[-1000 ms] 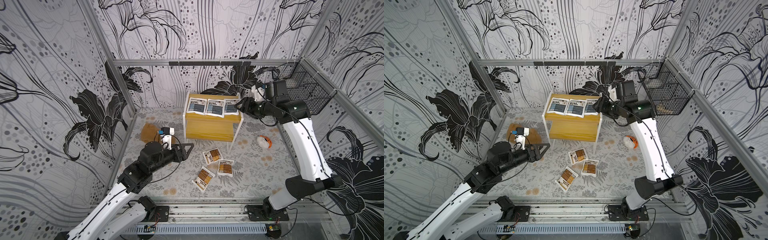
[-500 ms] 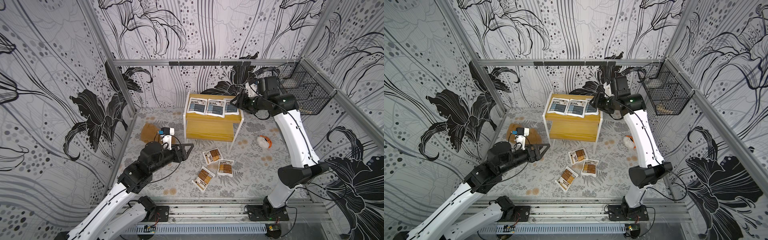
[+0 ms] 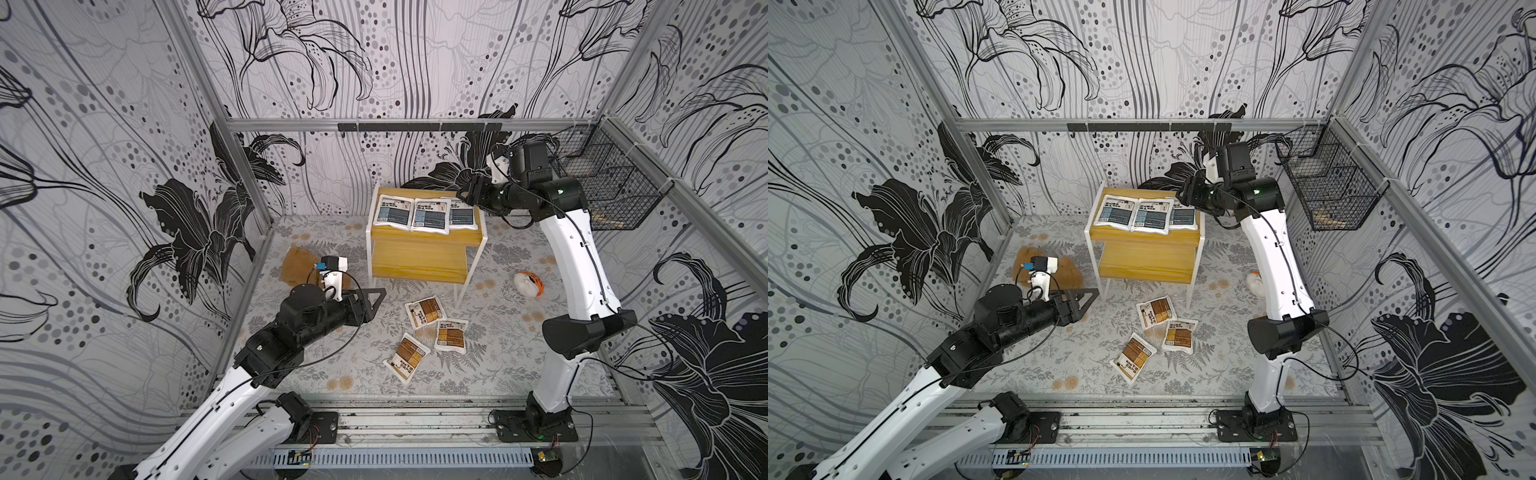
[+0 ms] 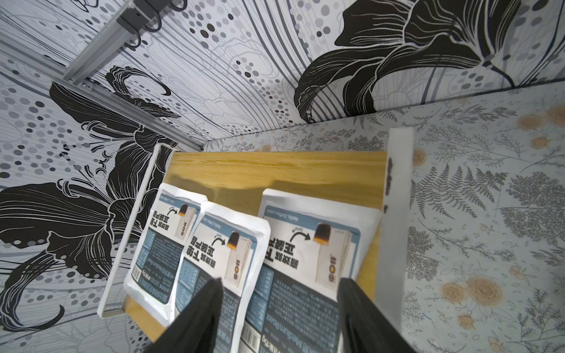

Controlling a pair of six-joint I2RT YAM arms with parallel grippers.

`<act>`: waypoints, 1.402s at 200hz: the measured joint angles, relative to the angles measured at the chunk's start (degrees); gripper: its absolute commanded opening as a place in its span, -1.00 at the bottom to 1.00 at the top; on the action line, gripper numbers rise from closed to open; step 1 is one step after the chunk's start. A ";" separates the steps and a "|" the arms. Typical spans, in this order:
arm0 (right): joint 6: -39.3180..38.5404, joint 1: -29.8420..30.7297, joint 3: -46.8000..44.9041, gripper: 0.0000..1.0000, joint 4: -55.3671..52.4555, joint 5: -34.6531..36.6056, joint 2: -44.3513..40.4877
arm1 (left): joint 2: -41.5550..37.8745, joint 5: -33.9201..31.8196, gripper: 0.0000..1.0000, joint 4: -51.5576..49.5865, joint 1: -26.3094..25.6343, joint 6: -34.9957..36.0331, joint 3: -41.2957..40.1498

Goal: Place the bagged coffee beans on the shelf by color
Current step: Place the bagged coffee beans on the shelf, then pick up the bagged coffee beans at the center of the board.

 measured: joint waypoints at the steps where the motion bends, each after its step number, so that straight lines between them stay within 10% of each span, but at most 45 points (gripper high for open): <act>1: -0.02 0.00 0.09 0.33 -0.02 0.00 0.07 | -0.02 0.00 0.44 -0.02 0.00 -0.02 0.00; 119: 0.87 1.66 -20.83 0.35 9.66 -7.45 -16.94 | -1.66 0.79 0.44 3.58 0.00 -4.66 -4.28; 235: 16.63 40.98 -83.01 0.35 26.23 6.56 -48.78 | -1.81 7.39 0.42 13.25 -0.22 -13.07 -24.09; 280: 27.50 44.65 -104.43 0.34 36.87 10.62 -54.05 | 1.68 7.43 0.42 19.26 -3.39 -15.28 -30.62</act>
